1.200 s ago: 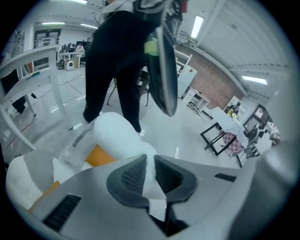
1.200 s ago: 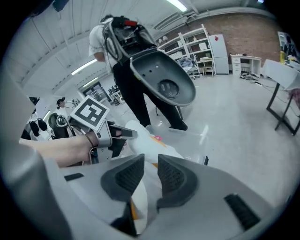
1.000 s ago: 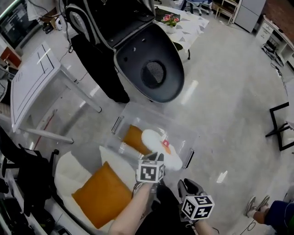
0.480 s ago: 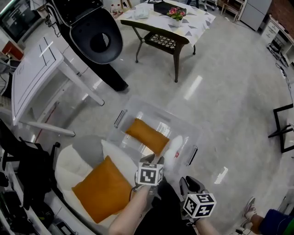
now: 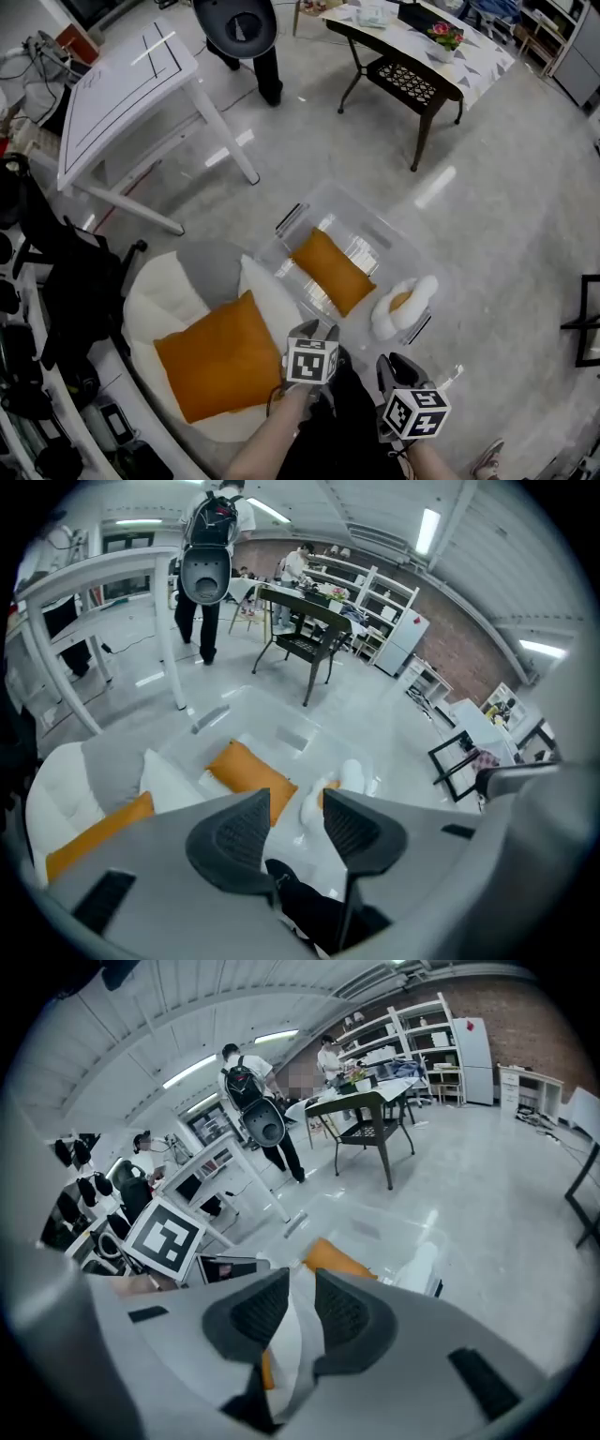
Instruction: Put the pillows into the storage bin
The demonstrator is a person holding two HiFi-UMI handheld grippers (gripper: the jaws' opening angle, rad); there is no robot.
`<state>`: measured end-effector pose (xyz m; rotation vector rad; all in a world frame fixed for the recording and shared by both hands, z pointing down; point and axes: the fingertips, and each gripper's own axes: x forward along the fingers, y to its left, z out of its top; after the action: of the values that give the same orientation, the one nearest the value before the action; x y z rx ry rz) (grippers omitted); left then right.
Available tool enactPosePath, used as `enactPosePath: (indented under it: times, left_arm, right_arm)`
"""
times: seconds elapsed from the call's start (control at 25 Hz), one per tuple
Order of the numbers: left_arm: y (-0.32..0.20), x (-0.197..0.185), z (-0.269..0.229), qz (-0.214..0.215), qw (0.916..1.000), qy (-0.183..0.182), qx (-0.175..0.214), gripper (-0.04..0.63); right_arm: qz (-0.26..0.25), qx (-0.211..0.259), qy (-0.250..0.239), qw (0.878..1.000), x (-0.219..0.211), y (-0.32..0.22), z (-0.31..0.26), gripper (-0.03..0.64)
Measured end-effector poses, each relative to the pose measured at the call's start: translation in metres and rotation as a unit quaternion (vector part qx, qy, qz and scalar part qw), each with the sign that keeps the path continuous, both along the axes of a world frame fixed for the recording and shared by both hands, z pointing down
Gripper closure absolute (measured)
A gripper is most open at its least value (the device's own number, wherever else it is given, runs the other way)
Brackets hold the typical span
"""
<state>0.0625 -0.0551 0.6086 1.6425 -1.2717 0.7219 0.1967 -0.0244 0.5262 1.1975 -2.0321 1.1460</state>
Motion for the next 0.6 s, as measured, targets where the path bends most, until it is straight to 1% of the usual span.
enactPosePath:
  times: [0.16, 0.28, 0.4, 0.52, 0.6]
  left_arm:
    - [0.016, -0.045, 0.003, -0.060, 0.9982, -0.007, -0.004, 0.442]
    - [0.035, -0.081, 0.005, -0.115, 0.9931, -0.019, -0.011, 0.442]
    - [0.058, -0.118, 0.008, -0.179, 0.9828, -0.039, -0.021, 0.442]
    - [0.089, -0.147, 0.009, -0.240, 0.9690, -0.051, -0.031, 0.441]
    - [0.111, -0.161, 0.008, -0.276, 0.9587, -0.057, -0.036, 0.441]
  right_arm:
    - [-0.054, -0.001, -0.002, 0.999, -0.036, -0.005, 0.002, 0.531]
    - [-0.105, -0.012, -0.009, 0.994, -0.066, 0.000, 0.007, 0.531]
    - [-0.163, -0.017, -0.013, 0.986, -0.097, 0.000, 0.008, 0.531]
    - [-0.217, -0.019, -0.015, 0.976, -0.123, 0.006, 0.007, 0.531]
    - [-0.244, -0.020, -0.016, 0.969, -0.136, 0.011, 0.009, 0.531]
